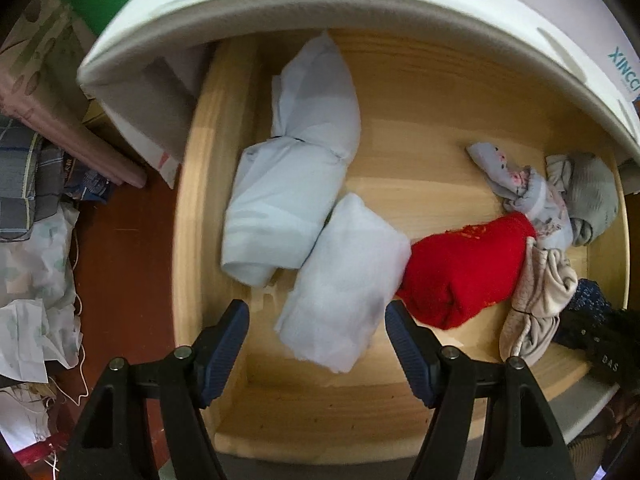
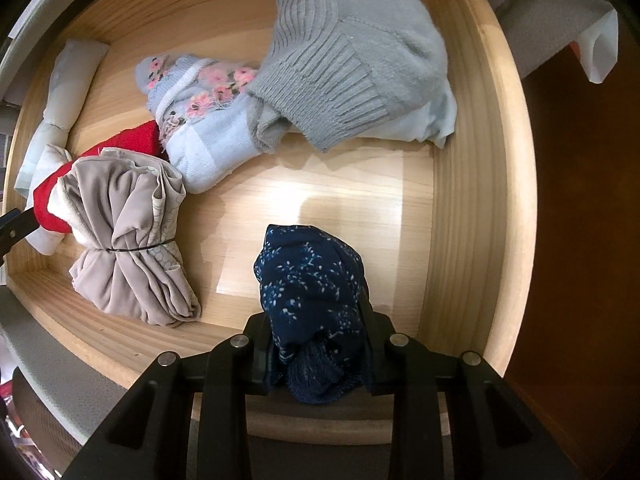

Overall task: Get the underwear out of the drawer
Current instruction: 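Grasp the navy patterned underwear with the right tool, then lower the left tool into the drawer and grasp the white rolled sock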

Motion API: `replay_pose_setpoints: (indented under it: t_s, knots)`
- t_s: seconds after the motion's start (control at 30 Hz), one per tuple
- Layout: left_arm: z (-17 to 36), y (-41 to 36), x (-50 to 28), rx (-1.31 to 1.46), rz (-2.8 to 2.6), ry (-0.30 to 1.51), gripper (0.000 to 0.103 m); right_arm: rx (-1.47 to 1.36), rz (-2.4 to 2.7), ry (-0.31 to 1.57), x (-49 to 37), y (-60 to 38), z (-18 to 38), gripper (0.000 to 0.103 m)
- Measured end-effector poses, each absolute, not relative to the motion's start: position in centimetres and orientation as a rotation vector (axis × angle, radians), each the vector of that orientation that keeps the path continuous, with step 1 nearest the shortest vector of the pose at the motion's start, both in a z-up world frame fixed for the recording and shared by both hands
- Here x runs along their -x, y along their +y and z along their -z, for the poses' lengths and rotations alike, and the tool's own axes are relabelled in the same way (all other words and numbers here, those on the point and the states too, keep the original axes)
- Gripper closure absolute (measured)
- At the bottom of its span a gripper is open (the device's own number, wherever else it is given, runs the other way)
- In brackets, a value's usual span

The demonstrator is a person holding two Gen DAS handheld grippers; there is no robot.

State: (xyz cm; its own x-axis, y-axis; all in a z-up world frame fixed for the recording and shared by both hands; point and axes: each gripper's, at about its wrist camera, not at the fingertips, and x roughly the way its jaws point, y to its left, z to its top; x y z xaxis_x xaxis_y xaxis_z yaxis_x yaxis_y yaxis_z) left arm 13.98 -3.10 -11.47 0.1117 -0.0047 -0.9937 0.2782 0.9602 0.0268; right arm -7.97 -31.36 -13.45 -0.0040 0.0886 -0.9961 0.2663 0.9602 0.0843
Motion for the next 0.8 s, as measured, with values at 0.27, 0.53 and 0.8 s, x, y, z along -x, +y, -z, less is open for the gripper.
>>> replay_pose_setpoints:
  t_s: [0.27,0.53,0.8]
  knots:
    - [13.6,-4.1,-15.5,-0.195,0.201,1.521,0.03,-0.273,0.142,1.58,5.0,-29.4,13.7,0.075]
    - [14.1,-4.7,-15.7,-0.201,0.197,1.545,0.039,-0.269,0.141,1.581,4.8,-28.9,14.0,0.075]
    - [14.0,-5.1,-14.5,-0.181,0.21,1.551,0.059,-0.266,0.141,1.582,4.7,-28.5,14.0,0.075]
